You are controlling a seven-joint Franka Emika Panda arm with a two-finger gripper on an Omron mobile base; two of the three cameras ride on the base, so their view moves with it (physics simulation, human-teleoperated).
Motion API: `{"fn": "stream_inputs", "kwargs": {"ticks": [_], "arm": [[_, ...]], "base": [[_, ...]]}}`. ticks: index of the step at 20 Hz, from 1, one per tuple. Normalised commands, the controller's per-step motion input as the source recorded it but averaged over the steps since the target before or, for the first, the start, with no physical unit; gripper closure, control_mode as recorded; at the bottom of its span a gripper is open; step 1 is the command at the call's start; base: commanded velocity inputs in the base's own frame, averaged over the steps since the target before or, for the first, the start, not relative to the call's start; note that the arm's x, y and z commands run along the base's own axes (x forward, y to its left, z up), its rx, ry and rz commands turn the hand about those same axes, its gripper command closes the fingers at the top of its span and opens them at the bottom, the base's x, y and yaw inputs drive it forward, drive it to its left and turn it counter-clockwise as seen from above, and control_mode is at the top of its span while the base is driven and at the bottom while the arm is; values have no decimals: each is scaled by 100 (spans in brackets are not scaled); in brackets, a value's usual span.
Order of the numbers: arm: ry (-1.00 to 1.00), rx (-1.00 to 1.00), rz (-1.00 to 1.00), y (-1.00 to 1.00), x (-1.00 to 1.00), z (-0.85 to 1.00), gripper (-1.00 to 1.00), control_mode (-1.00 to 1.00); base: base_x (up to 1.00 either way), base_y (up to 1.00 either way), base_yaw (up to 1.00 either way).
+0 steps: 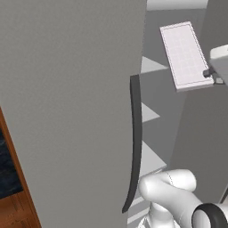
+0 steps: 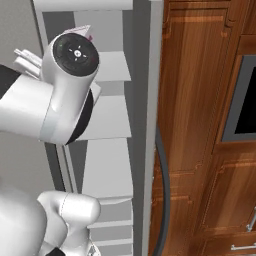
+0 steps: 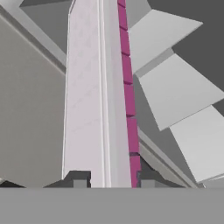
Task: The ice cube tray has been filled with water. Take the tray and place it in the freezer to make ice. Close the freezer door after placing the tray.
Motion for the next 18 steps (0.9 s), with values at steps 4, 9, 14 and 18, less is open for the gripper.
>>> {"fn": "stream_inputs", "kwargs": {"ticks": [4, 9, 14, 18], "arm": [[3, 1, 2, 0, 42, -4, 100, -100], [0, 2, 5, -6, 34, -7, 100, -100], [0, 0, 1, 0, 41, -15, 100, -100], [0, 0, 0, 0, 30, -1, 100, -100]], "base": [[0, 0, 0], [0, 0, 0], [0, 0, 0], [0, 0, 0]]}}
